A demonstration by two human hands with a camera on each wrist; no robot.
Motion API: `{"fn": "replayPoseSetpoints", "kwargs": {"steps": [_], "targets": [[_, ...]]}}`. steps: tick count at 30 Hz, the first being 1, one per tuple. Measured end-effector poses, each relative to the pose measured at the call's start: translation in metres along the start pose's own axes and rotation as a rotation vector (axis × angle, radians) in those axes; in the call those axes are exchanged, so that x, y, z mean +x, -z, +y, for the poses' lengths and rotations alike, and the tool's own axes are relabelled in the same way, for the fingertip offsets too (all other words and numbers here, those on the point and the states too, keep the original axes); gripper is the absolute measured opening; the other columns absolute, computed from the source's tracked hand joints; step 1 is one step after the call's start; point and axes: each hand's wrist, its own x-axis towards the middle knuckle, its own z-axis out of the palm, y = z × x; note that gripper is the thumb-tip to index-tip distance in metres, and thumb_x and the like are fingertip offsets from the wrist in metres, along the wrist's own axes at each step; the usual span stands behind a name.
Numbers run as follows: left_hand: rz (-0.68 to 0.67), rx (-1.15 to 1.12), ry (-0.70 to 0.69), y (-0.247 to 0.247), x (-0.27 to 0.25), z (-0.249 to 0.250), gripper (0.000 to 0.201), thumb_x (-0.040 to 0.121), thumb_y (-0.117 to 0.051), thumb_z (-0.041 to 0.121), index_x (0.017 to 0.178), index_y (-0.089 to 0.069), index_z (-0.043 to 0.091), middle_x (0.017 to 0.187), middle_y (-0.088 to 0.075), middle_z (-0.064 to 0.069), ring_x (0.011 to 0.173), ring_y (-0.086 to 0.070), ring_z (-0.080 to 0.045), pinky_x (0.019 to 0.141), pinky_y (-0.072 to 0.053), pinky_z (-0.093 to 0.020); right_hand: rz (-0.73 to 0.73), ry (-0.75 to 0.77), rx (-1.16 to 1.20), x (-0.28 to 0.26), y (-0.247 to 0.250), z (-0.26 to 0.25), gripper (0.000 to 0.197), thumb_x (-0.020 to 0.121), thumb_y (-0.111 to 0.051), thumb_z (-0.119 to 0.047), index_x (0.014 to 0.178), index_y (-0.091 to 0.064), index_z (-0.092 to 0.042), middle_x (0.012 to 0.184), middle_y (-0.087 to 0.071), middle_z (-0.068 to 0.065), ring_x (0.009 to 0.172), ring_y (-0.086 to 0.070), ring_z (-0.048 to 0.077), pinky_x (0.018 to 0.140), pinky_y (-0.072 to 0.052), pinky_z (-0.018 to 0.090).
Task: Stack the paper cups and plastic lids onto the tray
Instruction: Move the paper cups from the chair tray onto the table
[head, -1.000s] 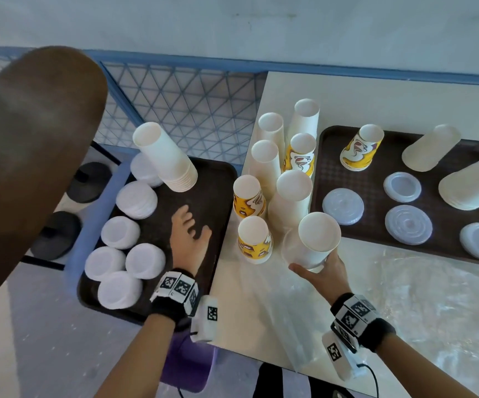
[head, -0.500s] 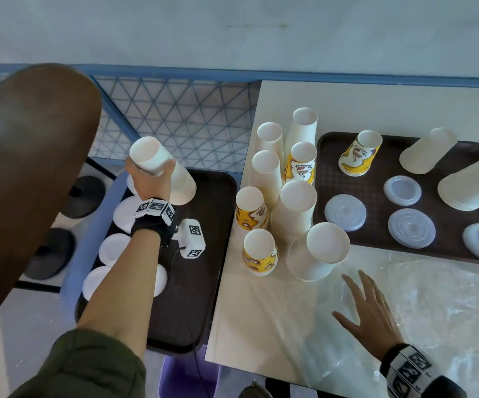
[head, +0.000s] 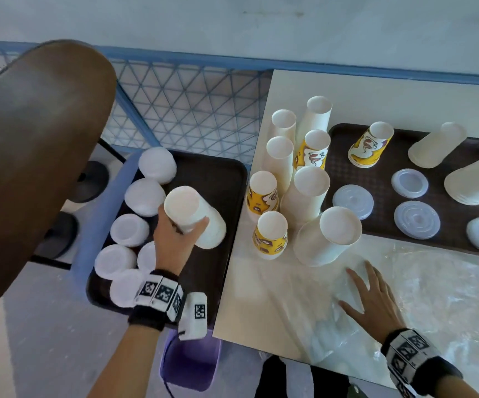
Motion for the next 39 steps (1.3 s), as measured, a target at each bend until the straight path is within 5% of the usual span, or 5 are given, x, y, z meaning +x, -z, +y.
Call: {"fn": "replayPoseSetpoints", "kwargs": {"steps": [4, 10, 15, 33, 39], "targets": [[0.076, 0.024, -0.013, 0.012, -0.052, -0.01, 0.068, 0.063, -0.084, 0.007, 0.117, -0.044, 0.015, 0.114, -0.055, -0.003, 0.106, -0.052, -0.017, 0.08, -0.043, -0.005, -0.042, -0.021, 0.008, -0.001, 0.005, -0.004, 0.08, 0.077, -0.019, -0.078, 0.133, -0.035, -0.024, 0.14, -0.038, 0.028, 0.124, -0.044, 0.047, 0.093, -0.044, 0.059], [0.059, -0.051, 0.071, 0.005, -0.058, -0.04, 0.102, 0.048, -0.082, 0.042, 0.134, -0.033, 0.017, 0.134, -0.048, -0.003, 0.123, -0.048, -0.022, 0.105, -0.041, -0.044, -0.009, -0.003, 0.028, -0.003, 0.005, -0.006, 0.076, 0.073, -0.051, -0.061, 0.138, -0.031, -0.028, 0.149, -0.026, 0.022, 0.135, -0.03, 0.043, 0.104, -0.035, 0.058], [0.104, -0.061, 0.158, -0.014, -0.058, -0.061, 0.091, 0.062, -0.085, 0.007, 0.135, -0.031, 0.013, 0.133, -0.045, -0.004, 0.121, -0.046, -0.022, 0.1, -0.035, -0.028, -0.019, -0.025, 0.037, -0.004, 0.006, -0.008, 0.078, 0.068, -0.036, -0.067, 0.135, -0.036, -0.026, 0.146, -0.032, 0.023, 0.131, -0.036, 0.044, 0.102, -0.036, 0.057], [0.266, -0.144, 0.042, -0.016, -0.083, -0.026, 0.076, 0.069, -0.078, 0.001, 0.133, -0.038, 0.008, 0.127, -0.052, -0.004, 0.112, -0.051, -0.011, 0.095, -0.038, -0.013, -0.045, 0.031, -0.002, -0.005, 0.01, 0.001, 0.074, 0.083, -0.057, -0.048, 0.145, -0.027, -0.021, 0.155, -0.008, 0.018, 0.143, -0.011, 0.036, 0.114, -0.019, 0.048], [0.041, -0.279, 0.05, -0.04, -0.148, -0.009, 0.057, 0.062, -0.083, 0.006, 0.113, -0.057, 0.002, 0.11, -0.065, -0.002, 0.097, -0.064, 0.001, 0.079, -0.048, -0.01, -0.106, 0.066, -0.05, -0.006, 0.016, 0.005, 0.076, 0.087, -0.053, -0.047, 0.147, -0.013, -0.025, 0.156, 0.003, 0.015, 0.144, -0.003, 0.031, 0.116, -0.015, 0.043]]}}
